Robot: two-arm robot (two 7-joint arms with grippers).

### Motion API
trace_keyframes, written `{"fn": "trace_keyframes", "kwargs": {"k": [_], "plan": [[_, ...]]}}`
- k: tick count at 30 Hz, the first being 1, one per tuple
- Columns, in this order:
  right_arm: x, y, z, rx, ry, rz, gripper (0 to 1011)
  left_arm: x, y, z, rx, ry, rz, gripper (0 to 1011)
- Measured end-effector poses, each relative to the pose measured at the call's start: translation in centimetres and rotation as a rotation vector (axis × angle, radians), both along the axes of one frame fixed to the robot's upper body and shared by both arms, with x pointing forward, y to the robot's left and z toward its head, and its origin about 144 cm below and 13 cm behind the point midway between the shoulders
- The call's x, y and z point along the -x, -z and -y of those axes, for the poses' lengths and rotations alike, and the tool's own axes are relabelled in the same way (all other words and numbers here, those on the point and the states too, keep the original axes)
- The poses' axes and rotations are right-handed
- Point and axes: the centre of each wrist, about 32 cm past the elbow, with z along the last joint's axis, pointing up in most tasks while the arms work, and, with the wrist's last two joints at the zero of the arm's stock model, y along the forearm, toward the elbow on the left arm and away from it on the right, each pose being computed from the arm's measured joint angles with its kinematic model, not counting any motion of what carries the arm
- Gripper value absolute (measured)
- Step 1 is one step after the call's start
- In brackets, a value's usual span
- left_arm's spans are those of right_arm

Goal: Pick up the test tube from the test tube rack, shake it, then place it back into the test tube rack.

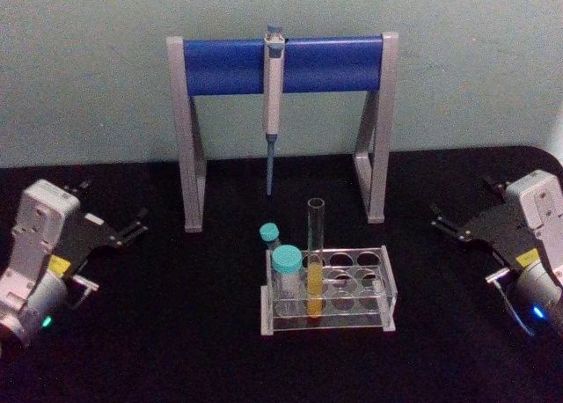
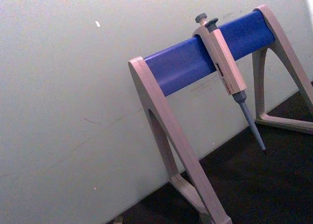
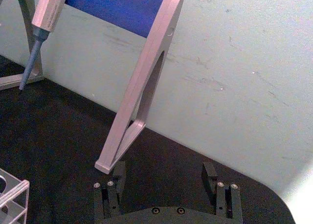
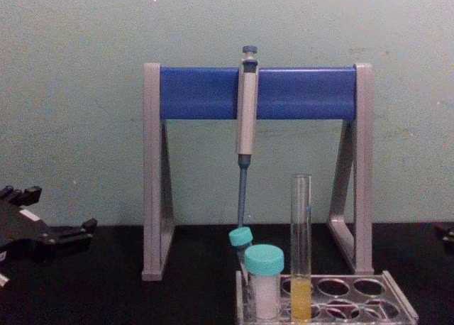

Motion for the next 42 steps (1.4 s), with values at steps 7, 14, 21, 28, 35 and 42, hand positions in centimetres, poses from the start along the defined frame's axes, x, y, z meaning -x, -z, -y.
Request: {"fn": "trace_keyframes", "kwargs": {"k": [7,14,21,28,35,42], "plan": [[0.00,0.00,0.02,0.001,0.000,0.000,1000,0.00,0.00,0.00,0.000,0.000,0.000,1001],[0.00,-0.01,0.04,0.001,0.000,0.000,1000,0.00,0.00,0.00,0.000,0.000,0.000,1001],[0.00,-0.01,0.05,0.001,0.000,0.000,1000,0.00,0.00,0.00,0.000,0.000,0.000,1001],[0.00,-0.01,0.05,0.001,0.000,0.000,1000,0.00,0.00,0.00,0.000,0.000,0.000,1001],[0.00,-0.01,0.05,0.001,0.000,0.000,1000,0.00,0.00,0.00,0.000,0.000,0.000,1001],[0.00,-0.01,0.05,0.001,0.000,0.000,1000,0.00,0.00,0.00,0.000,0.000,0.000,1001]]}}
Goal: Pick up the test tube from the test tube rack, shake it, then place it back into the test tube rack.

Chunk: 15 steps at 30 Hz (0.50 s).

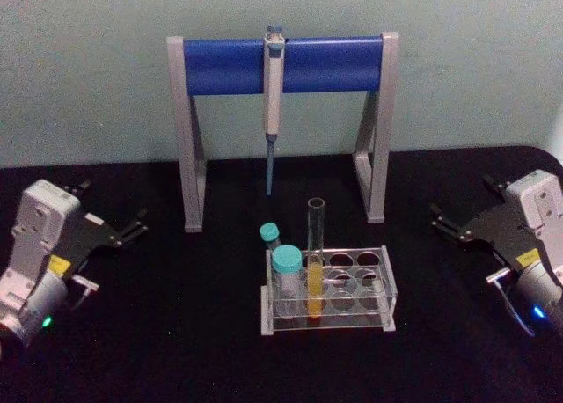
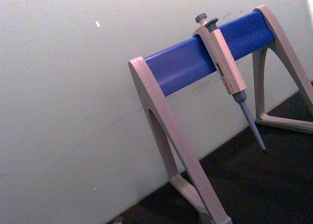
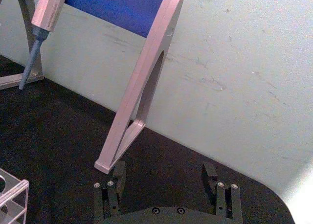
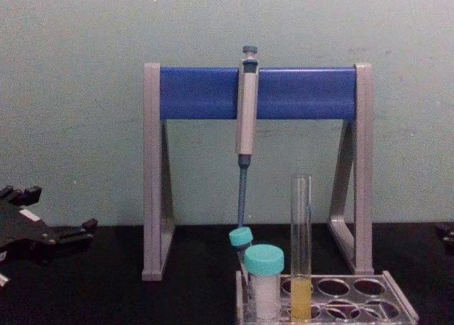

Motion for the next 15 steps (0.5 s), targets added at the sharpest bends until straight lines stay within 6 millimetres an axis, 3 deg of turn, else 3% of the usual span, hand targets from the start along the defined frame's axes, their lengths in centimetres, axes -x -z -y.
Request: {"fn": "trace_keyframes", "kwargs": {"k": [15], "plan": [[0.00,0.00,0.00,0.000,0.000,0.000,1000,0.00,0.00,0.00,0.000,0.000,0.000,1001]]}}
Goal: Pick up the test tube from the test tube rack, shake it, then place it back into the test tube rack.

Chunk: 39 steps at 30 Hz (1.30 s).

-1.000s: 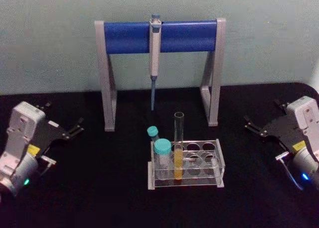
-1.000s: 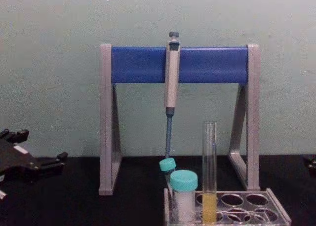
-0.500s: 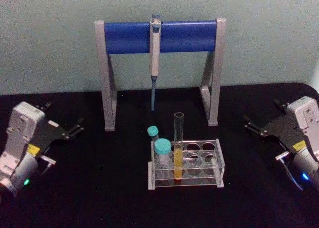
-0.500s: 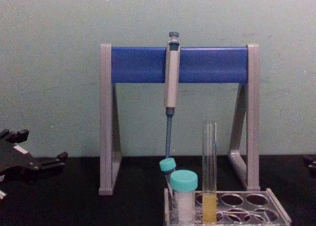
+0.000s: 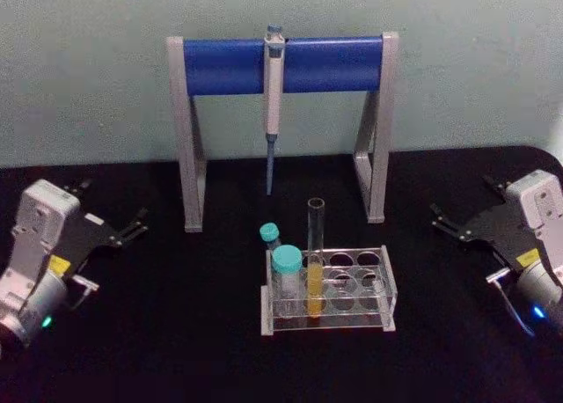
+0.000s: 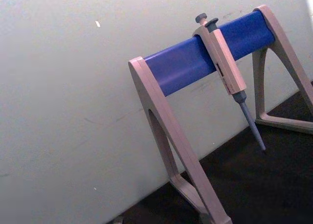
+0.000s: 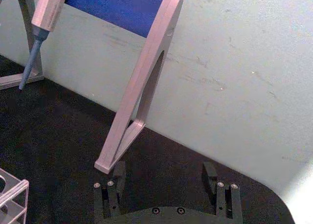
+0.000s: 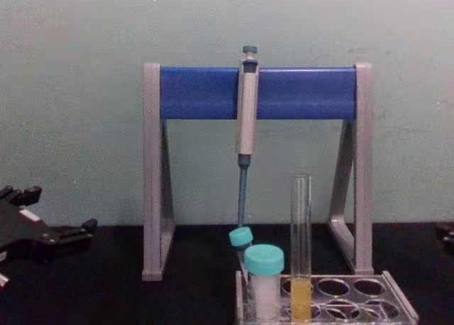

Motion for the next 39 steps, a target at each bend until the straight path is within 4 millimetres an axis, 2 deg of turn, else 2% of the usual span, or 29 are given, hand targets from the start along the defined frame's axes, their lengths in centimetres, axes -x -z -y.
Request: {"fn": "trace_keyframes", "kwargs": {"k": [16,23,34,39], "plan": [[0.5,-0.2,-0.2,-0.004,-0.012,0.001,1000,0.0,0.0,0.0,0.000,0.000,0.000,1001],[2.1,-0.7,-0.8,-0.014,-0.050,-0.003,1000,0.0,0.0,0.0,0.000,0.000,0.000,1001],[5.8,-1.0,-2.9,-0.124,-0.160,-0.042,1000,0.0,0.0,0.0,0.000,0.000,0.000,1001],[6.5,-1.0,-3.8,-0.170,-0.219,-0.058,1000,0.0,0.0,0.0,0.000,0.000,0.000,1001]]}}
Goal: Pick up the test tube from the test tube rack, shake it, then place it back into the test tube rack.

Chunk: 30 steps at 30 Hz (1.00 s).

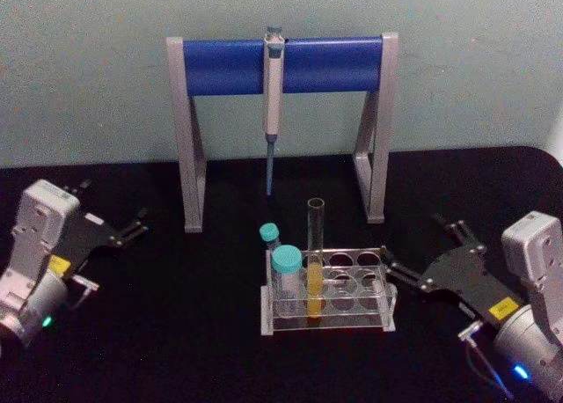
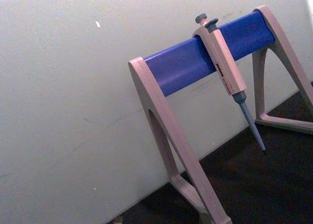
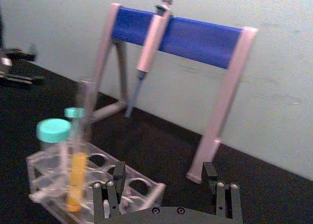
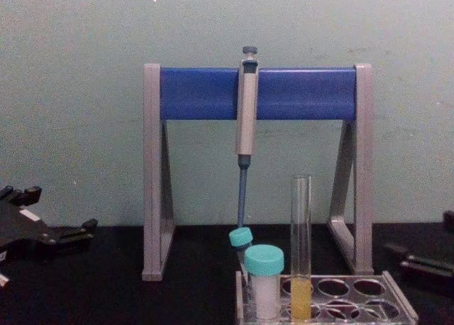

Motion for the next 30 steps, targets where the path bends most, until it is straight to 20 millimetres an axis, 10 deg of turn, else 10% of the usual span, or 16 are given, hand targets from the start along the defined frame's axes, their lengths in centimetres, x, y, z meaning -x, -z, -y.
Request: {"fn": "trace_keyframes", "kwargs": {"k": [30], "plan": [[-3.0,-0.3,-4.6,-0.142,-0.207,-0.089,1000,0.0,0.0,0.0,0.000,0.000,0.000,1001]]}}
